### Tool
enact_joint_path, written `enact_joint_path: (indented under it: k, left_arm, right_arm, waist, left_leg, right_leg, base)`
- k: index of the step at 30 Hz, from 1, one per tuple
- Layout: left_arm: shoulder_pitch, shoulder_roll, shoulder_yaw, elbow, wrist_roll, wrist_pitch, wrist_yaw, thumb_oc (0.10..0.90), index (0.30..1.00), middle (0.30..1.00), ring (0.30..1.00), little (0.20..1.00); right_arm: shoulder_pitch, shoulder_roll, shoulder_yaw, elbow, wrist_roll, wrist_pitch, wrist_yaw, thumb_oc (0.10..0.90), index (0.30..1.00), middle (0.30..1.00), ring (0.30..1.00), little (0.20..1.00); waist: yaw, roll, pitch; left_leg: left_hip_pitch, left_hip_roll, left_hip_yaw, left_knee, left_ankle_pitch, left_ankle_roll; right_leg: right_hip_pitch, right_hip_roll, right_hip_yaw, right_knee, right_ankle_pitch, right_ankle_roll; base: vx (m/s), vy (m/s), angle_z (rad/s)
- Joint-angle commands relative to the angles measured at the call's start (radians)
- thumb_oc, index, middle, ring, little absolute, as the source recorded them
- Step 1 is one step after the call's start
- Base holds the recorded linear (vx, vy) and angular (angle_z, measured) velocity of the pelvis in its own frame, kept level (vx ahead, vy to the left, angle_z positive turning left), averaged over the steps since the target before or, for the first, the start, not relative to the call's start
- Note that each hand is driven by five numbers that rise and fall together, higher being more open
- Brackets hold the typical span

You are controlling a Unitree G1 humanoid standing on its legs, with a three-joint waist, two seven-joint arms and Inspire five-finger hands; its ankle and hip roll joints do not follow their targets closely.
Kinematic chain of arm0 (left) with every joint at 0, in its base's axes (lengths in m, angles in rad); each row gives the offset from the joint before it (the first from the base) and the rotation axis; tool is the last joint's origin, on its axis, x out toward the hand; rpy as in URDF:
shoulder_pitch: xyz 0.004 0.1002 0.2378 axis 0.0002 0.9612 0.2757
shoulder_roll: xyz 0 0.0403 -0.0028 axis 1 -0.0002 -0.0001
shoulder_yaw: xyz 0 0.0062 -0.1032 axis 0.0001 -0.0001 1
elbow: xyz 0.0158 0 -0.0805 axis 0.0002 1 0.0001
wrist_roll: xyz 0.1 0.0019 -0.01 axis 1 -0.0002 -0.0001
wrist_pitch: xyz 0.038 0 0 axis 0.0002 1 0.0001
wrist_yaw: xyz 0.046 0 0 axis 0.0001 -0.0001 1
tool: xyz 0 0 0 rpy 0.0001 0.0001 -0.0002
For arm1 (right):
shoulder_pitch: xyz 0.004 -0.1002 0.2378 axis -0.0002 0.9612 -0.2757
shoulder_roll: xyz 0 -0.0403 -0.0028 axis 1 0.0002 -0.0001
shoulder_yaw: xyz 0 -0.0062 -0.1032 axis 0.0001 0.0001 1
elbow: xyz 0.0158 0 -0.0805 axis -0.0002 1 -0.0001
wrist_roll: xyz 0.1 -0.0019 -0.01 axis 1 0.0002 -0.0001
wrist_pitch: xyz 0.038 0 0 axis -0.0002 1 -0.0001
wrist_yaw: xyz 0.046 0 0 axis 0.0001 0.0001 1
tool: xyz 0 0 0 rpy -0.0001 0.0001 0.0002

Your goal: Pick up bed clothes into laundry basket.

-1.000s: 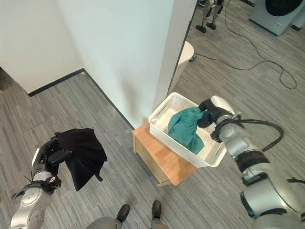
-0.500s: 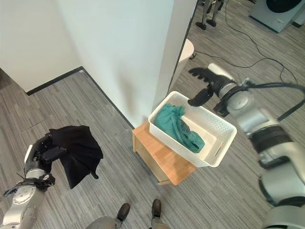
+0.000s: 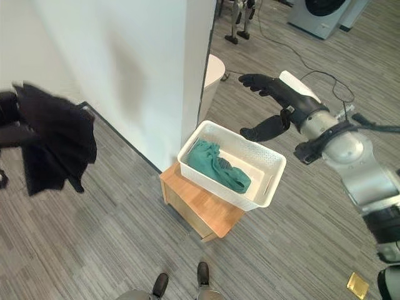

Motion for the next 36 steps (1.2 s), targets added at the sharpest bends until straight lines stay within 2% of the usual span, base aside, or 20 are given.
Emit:
enact_joint_path:
  k: [1,4,7,10,15,21,28,32,36]
  left_arm:
    - [-0.205,0.123,-0.088,-0.109,-0.067,-0.169,-0.02,0.4,0.3,0.3,0.3,0.3]
    - [-0.362,0.179,-0.214,-0.104,-0.103,-0.166,-0.029,0.4,0.3,0.3,0.3,0.3]
    - [-0.455,0.217,-0.279,-0.097,-0.109,-0.167,-0.025,0.4,0.3,0.3,0.3,0.3]
    - [-0.536,0.248,-0.335,-0.09,-0.109,-0.173,-0.02,0.4,0.3,0.3,0.3,0.3]
    - [-0.714,0.287,-0.464,-0.053,-0.105,-0.18,-0.017,0.4,0.3,0.3,0.3,0.3]
    - [-0.937,0.284,-0.663,0.035,-0.115,-0.177,-0.022,0.4,0.3,0.3,0.3,0.3]
    - [-1.169,0.158,-0.904,0.153,-0.107,-0.149,-0.042,0.4,0.3,0.3,0.3,0.3]
    - [-1.237,0.105,-0.969,0.196,-0.099,-0.14,-0.039,0.4,0.3,0.3,0.3,0.3]
    - [-1.291,0.034,-1.019,0.267,-0.091,-0.126,-0.037,0.4,0.3,0.3,0.3,0.3]
  right_arm:
    - [0.069,-0.006,-0.193,-0.055,0.065,-0.083,-0.111,0.8,0.9,0.9,0.9,0.9]
    - [0.142,0.068,-0.29,-0.087,0.091,-0.11,-0.158,0.8,0.9,0.9,0.9,0.9]
    - [0.166,0.14,-0.333,-0.099,0.113,-0.144,-0.189,0.8,0.9,0.9,0.9,0.9]
    - [0.185,0.177,-0.347,-0.097,0.117,-0.151,-0.195,0.8,0.9,0.9,0.9,0.9]
    - [0.197,0.198,-0.35,-0.094,0.125,-0.164,-0.198,0.8,0.9,0.9,0.9,0.9]
    - [0.138,0.232,-0.275,-0.068,0.136,-0.17,-0.198,0.8,0.9,0.9,0.9,0.9]
    - [0.128,0.252,-0.259,-0.096,0.146,-0.17,-0.198,0.8,0.9,0.9,0.9,0.9]
    - [0.113,0.296,-0.266,-0.124,0.156,-0.189,-0.222,0.8,0.9,0.9,0.9,0.9]
    - [0.14,0.39,-0.279,-0.22,0.133,-0.206,-0.227,0.8,0.9,0.9,0.9,0.9]
  waist:
    - [-0.04,0.032,-0.188]
    - [-0.061,0.051,-0.203]
    - [-0.069,0.067,-0.215]
    - [-0.069,0.071,-0.221]
    - [-0.077,0.083,-0.229]
    - [-0.072,0.088,-0.223]
    - [-0.104,0.095,-0.221]
    - [-0.118,0.098,-0.213]
    - [-0.141,0.108,-0.196]
  left_leg:
    - [-0.084,0.029,0.005,-0.025,0.014,-0.061]
    - [-0.073,0.031,0.011,-0.025,0.011,-0.06]
    - [-0.065,0.033,0.019,-0.025,0.007,-0.058]
    - [-0.058,0.033,0.023,-0.025,0.003,-0.056]
    - [-0.046,0.038,0.031,-0.025,-0.003,-0.056]
    - [-0.041,0.044,0.063,-0.025,-0.009,-0.052]
    - [-0.039,0.04,0.067,-0.025,-0.013,-0.051]
    - [-0.042,0.039,0.075,-0.025,-0.014,-0.05]
    - [-0.053,0.041,0.087,-0.025,-0.012,-0.049]
  right_leg:
    - [0.057,0.016,0.007,0.007,-0.159,0.043]
    - [0.065,0.014,0.009,0.011,-0.162,0.045]
    - [0.068,0.013,0.015,0.011,-0.162,0.048]
    - [0.07,0.013,0.019,0.012,-0.161,0.05]
    - [0.073,0.013,0.027,0.013,-0.158,0.054]
    - [0.06,0.015,0.043,0.016,-0.143,0.063]
    - [0.06,0.008,0.042,0.015,-0.145,0.07]
    - [0.052,0.005,0.044,0.016,-0.142,0.072]
    - [0.033,0.009,0.058,0.017,-0.138,0.073]
  base:
    - [-0.01,0.005,-0.08]
    - [-0.01,0.009,-0.12]
    - [-0.01,0.004,-0.11]
    - [0.0,0.0,-0.17]
    - [0.01,0.004,-0.12]
    - [-0.01,0.006,-0.08]
    - [0.01,0.005,-0.08]
    - [0.0,0.001,-0.07]
    - [0.0,-0.011,-0.1]
